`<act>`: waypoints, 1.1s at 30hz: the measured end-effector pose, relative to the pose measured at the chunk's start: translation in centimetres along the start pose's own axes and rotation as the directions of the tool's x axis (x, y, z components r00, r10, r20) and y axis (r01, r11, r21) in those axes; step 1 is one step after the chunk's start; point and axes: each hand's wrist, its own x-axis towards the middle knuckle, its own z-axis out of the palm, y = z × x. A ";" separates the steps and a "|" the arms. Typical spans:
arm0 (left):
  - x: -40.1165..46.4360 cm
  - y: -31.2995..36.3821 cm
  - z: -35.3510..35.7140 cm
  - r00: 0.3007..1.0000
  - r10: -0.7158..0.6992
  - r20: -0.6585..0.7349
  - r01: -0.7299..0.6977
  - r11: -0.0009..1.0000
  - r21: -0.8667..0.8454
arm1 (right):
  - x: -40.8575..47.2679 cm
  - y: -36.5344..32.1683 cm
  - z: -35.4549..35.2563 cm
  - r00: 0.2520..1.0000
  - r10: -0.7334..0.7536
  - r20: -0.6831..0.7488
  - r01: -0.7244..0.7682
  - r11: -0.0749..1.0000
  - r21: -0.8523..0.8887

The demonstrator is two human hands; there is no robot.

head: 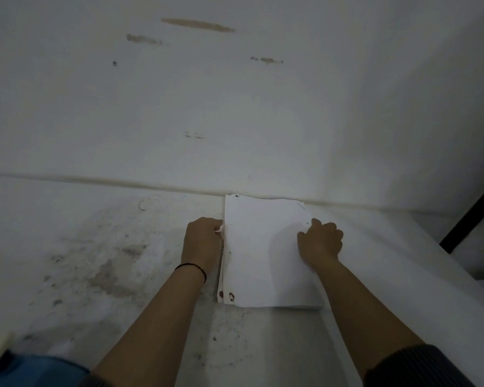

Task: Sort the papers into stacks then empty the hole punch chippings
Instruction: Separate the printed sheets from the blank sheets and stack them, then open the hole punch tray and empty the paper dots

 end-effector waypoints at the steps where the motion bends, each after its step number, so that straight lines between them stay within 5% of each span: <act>1: -0.3 0.1 -0.2 1.000 -0.011 -0.012 0.011 1.000 -0.001 | -0.5 -0.2 -0.1 1.000 -0.024 0.006 0.024 0.999 0.021; 16: -9.1 3.4 -7.5 0.991 0.125 0.054 -0.124 0.992 -0.011 | -14.5 -5.5 -4.8 0.916 -0.394 0.079 0.310 0.819 0.484; 33: -24.6 -2.1 -16.8 0.933 0.306 0.188 -0.345 0.909 0.234 | -29.6 -7.5 -3.5 0.787 -0.612 0.078 0.495 0.703 0.512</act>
